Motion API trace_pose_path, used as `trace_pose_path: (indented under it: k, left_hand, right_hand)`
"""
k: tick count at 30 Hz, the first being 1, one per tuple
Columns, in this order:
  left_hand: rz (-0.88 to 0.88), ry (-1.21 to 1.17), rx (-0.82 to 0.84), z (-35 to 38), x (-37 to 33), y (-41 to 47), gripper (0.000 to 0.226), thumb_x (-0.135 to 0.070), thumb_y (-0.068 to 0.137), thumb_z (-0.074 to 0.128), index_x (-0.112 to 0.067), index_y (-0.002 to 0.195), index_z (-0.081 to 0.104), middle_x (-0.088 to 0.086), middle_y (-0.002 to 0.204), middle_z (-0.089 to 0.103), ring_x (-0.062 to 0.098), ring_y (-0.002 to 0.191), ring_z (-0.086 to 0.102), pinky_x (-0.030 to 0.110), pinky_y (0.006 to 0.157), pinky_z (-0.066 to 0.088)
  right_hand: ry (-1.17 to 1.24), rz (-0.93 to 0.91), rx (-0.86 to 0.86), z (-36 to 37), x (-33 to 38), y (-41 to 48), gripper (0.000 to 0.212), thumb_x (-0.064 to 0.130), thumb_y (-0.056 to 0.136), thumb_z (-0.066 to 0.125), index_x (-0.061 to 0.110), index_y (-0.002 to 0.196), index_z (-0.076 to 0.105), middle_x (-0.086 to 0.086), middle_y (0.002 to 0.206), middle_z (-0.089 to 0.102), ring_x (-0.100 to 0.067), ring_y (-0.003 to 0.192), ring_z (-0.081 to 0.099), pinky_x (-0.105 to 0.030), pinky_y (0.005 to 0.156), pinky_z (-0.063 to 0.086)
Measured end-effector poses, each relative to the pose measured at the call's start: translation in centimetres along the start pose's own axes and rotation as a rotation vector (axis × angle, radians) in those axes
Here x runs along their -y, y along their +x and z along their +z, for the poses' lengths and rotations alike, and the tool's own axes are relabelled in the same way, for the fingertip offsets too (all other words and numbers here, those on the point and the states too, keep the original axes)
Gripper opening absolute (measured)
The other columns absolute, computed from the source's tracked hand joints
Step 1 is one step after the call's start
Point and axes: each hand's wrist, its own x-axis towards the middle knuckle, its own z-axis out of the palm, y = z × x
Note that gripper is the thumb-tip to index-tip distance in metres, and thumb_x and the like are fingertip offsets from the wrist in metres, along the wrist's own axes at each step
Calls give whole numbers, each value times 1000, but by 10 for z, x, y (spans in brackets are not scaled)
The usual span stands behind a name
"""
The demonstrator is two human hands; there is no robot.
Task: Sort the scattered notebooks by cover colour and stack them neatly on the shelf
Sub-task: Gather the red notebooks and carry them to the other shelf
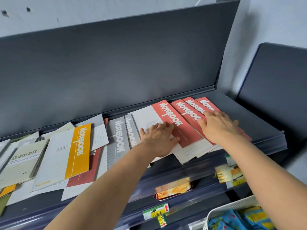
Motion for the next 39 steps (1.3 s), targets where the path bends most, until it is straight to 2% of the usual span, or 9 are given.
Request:
trace_pose_path:
  k: [5, 12, 17, 21, 24, 27, 34, 37, 39]
  left_hand:
    - [97, -87, -13, 4, -19, 11, 61, -56, 98, 27, -38, 153, 9, -11, 162, 3, 19, 149, 3, 57, 116, 8]
    - [-200, -128, 83, 7, -2, 16, 78, -74, 88, 27, -40, 152, -2, 5, 162, -9, 43, 144, -14, 56, 115, -3]
    - [-95, -262, 8, 2, -13, 22, 68, -58, 95, 34, -32, 153, 11, 6, 160, 7, 35, 146, -2, 45, 118, 7]
    - [-119, -272, 10, -5, -23, 22, 66, -50, 97, 41, -22, 153, 17, 13, 160, 2, 37, 146, 2, 43, 118, 7]
    - [-283, -505, -112, -7, -10, 27, 55, -40, 90, 54, -12, 136, 39, 16, 147, 28, 39, 130, 37, 47, 107, 37]
    - [-333, -722, -188, -12, 1, 27, 39, -26, 85, 63, -7, 116, 50, 9, 116, 56, 31, 108, 56, 43, 93, 50]
    - [-432, -1329, -103, -23, 10, 30, 29, -2, 85, 68, -2, 112, 58, 13, 106, 69, 28, 92, 68, 39, 79, 57]
    - [-386, -1279, -30, -26, 5, 23, 24, -4, 90, 63, -6, 112, 56, 10, 103, 70, 25, 88, 69, 36, 70, 57]
    - [-333, -1267, -51, -27, 7, 19, 21, -3, 92, 60, -8, 111, 57, 9, 102, 70, 24, 87, 69, 37, 69, 57]
  right_hand:
    - [-79, 107, 19, -1, -15, 9, 63, 57, 96, 30, 16, 143, 36, -12, 144, 43, -33, 130, 41, -55, 102, 35]
    - [14, 239, -36, -3, -26, 10, 58, 51, 98, 35, 11, 139, 36, -17, 136, 48, -37, 126, 41, -51, 99, 36]
    - [451, 205, -12, -14, -26, 16, 53, 36, 98, 47, 8, 142, 40, -14, 144, 45, -34, 129, 45, -39, 100, 40]
    - [660, 174, 75, -9, -13, 12, 52, 34, 93, 59, 1, 132, 49, -14, 131, 55, -31, 116, 54, -37, 91, 45]
    - [564, 132, 124, -10, -16, 13, 39, 39, 89, 63, 6, 110, 65, -9, 109, 67, -26, 94, 62, -34, 77, 48]
    - [435, 72, 196, -12, -12, 15, 41, 48, 83, 67, 11, 100, 68, -6, 96, 69, -23, 86, 64, -36, 78, 52]
    - [245, 4, 197, -14, 1, 11, 44, 52, 78, 71, 15, 102, 63, 0, 94, 66, -22, 83, 64, -29, 65, 48]
    - [234, 12, 189, -13, 0, 10, 45, 54, 79, 69, 17, 104, 63, 0, 95, 66, -21, 82, 64, -27, 58, 45]
    - [278, 6, 191, -11, -3, 9, 49, 56, 78, 69, 19, 109, 63, 0, 105, 64, -20, 87, 63, -30, 67, 51]
